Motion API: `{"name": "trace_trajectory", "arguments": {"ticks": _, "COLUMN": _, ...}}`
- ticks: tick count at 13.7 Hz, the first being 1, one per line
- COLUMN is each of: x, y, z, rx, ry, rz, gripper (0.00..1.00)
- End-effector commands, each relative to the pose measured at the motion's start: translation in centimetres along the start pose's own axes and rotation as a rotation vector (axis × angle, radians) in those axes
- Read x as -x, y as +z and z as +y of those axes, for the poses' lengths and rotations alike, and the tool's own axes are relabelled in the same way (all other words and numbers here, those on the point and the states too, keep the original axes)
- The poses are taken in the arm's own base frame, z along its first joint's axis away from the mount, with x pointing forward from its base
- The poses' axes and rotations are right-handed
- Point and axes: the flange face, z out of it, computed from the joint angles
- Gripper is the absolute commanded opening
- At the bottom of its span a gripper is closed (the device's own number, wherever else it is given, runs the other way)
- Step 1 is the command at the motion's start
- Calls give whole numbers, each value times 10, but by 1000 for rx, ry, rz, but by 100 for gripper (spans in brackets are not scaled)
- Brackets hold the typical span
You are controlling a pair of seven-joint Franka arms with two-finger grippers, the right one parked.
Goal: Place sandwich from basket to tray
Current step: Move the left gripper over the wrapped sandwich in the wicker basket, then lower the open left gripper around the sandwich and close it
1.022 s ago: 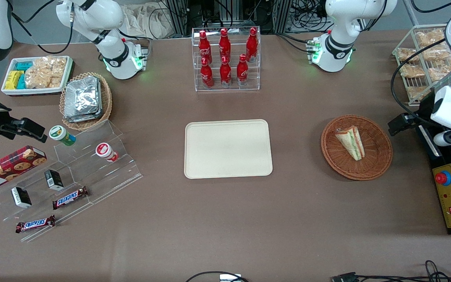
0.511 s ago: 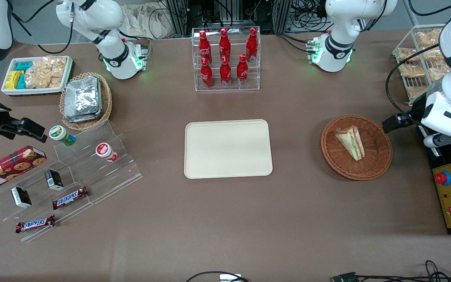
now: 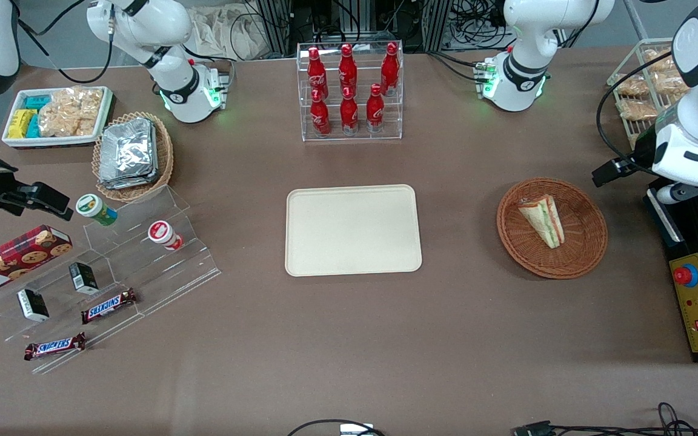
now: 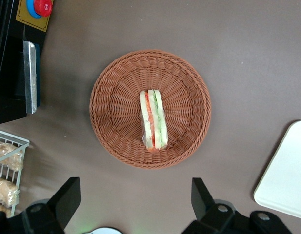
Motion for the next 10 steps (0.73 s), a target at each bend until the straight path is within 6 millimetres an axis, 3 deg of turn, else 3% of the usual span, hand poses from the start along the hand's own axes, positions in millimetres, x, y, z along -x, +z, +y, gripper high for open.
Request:
{"name": "trace_trajectory", "arguments": {"ticks": 1, "x": 3, "y": 36, "z": -1, "rx": 13, "ry": -14, "rz": 49, "gripper": 100}}
{"name": "trace_trajectory", "arguments": {"ticks": 3, "x": 4, "y": 80, "z": 3, "rx": 33, "ry": -9, "rz": 83, "gripper": 100}}
{"name": "trace_trajectory", "arguments": {"ticks": 6, "x": -13, "y": 145, "z": 16, "rx": 38, "ry": -28, "rz": 78, "gripper": 100}}
{"name": "trace_trajectory", "arguments": {"ticks": 10, "x": -15, "y": 214, "z": 25, "rx": 44, "ry": -54, "rz": 71, "gripper": 100}}
